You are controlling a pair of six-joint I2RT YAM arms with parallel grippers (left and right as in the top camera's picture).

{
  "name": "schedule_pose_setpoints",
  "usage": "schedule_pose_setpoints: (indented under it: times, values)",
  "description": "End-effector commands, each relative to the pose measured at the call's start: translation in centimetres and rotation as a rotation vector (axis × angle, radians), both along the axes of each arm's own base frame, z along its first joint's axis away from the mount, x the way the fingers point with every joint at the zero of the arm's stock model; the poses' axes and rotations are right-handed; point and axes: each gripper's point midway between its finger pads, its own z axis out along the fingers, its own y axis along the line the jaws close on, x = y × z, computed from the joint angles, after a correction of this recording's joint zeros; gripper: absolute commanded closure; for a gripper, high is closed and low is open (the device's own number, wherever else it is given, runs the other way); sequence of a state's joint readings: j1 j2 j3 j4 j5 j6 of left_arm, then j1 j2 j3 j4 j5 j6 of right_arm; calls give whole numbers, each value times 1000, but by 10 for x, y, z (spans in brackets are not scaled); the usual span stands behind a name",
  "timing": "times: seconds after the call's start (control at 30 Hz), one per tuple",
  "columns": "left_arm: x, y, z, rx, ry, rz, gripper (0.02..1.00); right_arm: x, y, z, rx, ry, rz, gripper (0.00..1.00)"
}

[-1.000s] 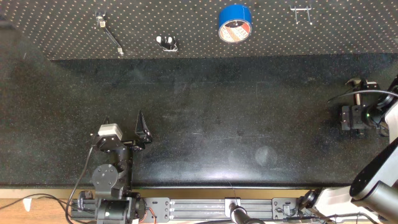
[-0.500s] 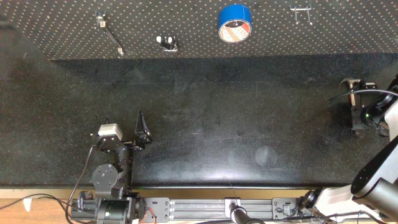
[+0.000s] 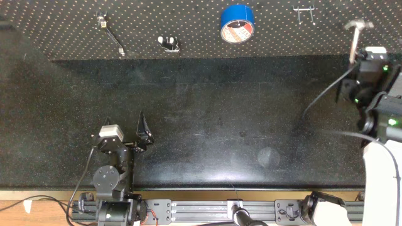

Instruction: Place Tools Onto Pegboard

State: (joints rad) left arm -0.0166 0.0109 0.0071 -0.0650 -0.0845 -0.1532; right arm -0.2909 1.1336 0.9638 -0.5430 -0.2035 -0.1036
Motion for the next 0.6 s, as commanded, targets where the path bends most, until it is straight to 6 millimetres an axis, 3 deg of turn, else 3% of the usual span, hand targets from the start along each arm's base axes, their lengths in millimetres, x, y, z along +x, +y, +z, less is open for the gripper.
schedule_pose_setpoints:
  times: [0.03,0.17,0.3,0.53,0.6]
  values:
    - [0,-1,-1,13,2,-4,23,19,52,53,18,-209,105,928]
    - [0,-1,-1,13,2,-4,23,37,77,17,40,-113,175,928]
    - [0,-1,-1,13,2,-4,23,48,89,2,45,-86,207,928]
    - [0,-1,-1,13,2,-4,23,54,89,-20,53,-27,206,923]
    - [0,-1,-1,13,2,-4,23,54,89,-29,56,-2,205,437]
